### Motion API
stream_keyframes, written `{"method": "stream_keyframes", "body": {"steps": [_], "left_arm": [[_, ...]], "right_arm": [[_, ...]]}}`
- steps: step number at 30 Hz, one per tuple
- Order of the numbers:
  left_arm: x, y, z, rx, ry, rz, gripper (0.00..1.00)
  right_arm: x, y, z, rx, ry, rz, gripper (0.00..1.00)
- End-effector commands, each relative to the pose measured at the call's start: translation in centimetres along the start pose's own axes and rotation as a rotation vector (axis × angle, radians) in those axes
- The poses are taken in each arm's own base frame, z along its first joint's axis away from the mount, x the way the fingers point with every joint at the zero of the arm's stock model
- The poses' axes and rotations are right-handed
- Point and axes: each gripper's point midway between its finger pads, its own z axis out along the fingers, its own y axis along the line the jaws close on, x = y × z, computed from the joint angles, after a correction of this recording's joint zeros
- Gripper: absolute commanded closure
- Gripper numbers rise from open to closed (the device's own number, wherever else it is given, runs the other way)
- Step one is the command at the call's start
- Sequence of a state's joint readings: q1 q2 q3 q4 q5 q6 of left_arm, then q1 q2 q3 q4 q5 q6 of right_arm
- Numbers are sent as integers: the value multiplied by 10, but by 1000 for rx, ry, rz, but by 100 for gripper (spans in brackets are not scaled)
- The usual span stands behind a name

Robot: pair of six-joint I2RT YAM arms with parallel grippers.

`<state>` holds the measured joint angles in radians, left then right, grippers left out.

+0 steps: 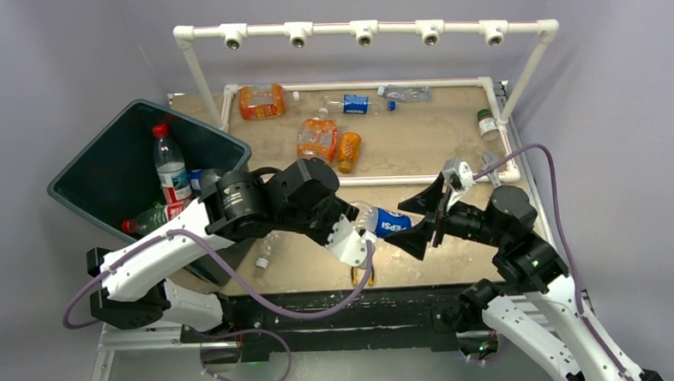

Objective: Put the plastic bottles in the bin
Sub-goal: Pick up the plastic bottle at the center of the board.

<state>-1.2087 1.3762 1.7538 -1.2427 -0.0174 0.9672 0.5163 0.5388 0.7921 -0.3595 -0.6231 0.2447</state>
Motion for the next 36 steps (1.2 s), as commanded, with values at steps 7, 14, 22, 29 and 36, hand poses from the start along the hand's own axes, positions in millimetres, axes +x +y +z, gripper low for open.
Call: {"method": "stream_keyframes", "body": {"steps": [7,14,22,29,36], "left_arm": [[-15,26,-32,-108,-74,71,100],[-39,38,-29,-138,-182,125,100],[-63,46,-36,-163,-351,153,100],[-57,49,-37,-132,-443,132,100],[-62,49,-33,-110,-468,132,100]], "right_arm": [[-7,1,13,-45,49,0,7],[-4,7,19,-92,63,14,10],[-6,23,19,-187,42,22,16],[-3,35,15,-242,32,0,13],[0,32,20,-212,54,-14,42]]}}
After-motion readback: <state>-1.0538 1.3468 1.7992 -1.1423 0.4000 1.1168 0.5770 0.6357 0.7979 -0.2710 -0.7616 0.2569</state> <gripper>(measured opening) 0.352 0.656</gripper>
